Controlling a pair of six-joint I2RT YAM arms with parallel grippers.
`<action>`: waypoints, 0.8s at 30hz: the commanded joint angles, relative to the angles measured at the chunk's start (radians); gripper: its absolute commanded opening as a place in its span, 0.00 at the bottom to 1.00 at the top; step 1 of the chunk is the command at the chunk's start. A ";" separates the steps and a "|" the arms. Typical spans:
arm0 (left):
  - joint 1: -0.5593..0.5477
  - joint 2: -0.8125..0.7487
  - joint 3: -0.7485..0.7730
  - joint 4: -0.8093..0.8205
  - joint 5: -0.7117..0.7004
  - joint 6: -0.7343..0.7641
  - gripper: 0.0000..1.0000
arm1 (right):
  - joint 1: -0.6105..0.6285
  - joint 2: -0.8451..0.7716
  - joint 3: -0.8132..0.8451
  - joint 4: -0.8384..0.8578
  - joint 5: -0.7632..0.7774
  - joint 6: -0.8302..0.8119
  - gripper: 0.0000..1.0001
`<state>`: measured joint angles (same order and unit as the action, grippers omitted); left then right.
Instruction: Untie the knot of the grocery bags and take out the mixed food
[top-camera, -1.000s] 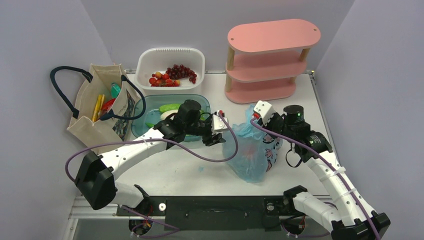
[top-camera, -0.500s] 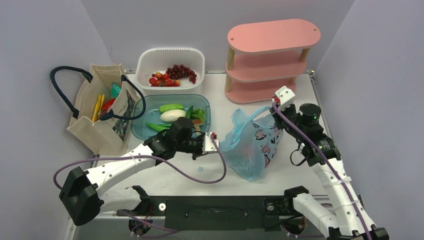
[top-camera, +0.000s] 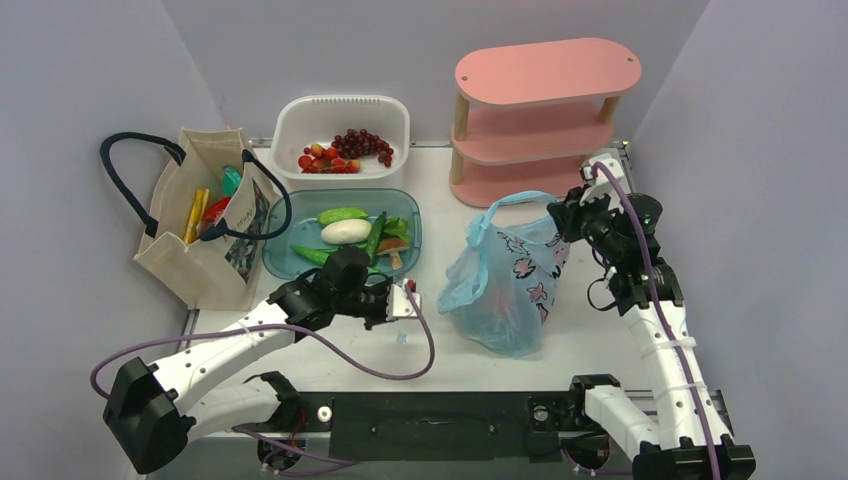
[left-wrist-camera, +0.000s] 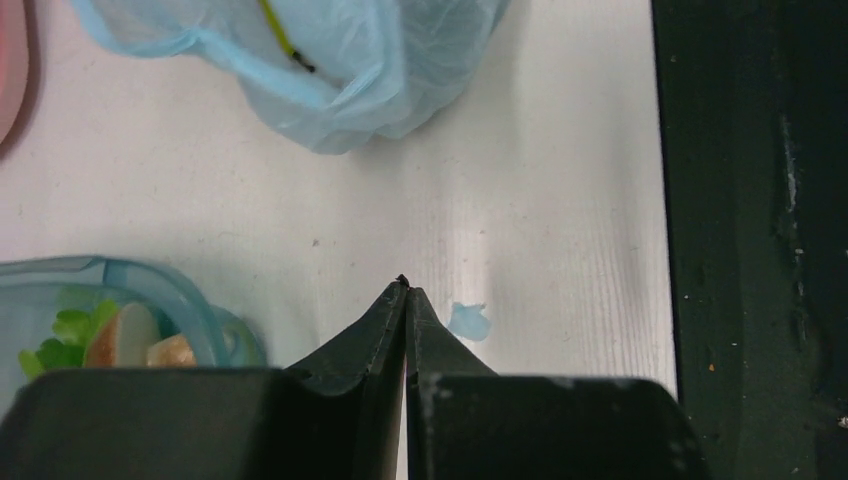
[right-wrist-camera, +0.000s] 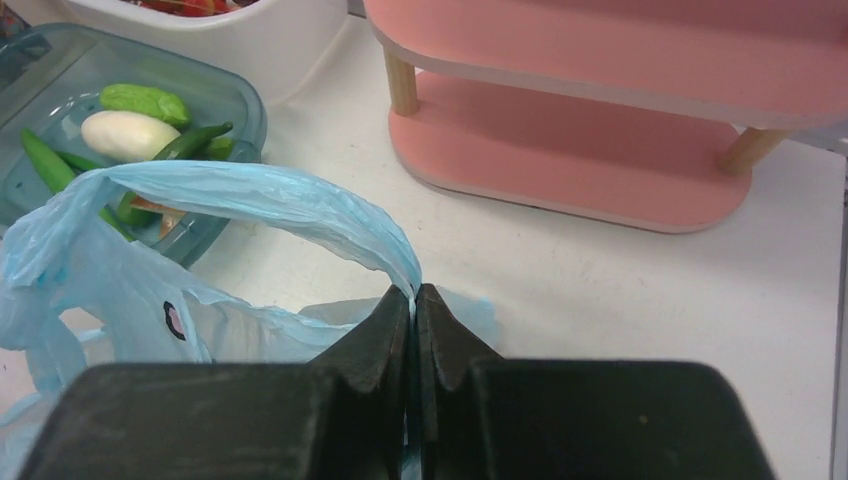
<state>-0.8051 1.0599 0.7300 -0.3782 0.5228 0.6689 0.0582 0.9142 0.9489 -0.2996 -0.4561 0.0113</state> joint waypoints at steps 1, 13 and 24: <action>0.104 -0.021 0.051 0.045 0.059 -0.078 0.00 | -0.003 -0.032 0.025 -0.029 -0.096 -0.096 0.09; 0.140 0.064 0.254 -0.004 0.149 -0.154 0.40 | 0.216 0.041 0.160 -0.151 0.059 -0.603 0.72; 0.075 0.094 0.335 0.001 0.149 -0.287 0.49 | 0.233 0.335 0.385 -0.283 -0.010 -0.824 0.72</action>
<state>-0.6769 1.1339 0.9878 -0.4343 0.6731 0.5140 0.2832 1.1694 1.2182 -0.5022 -0.3859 -0.7364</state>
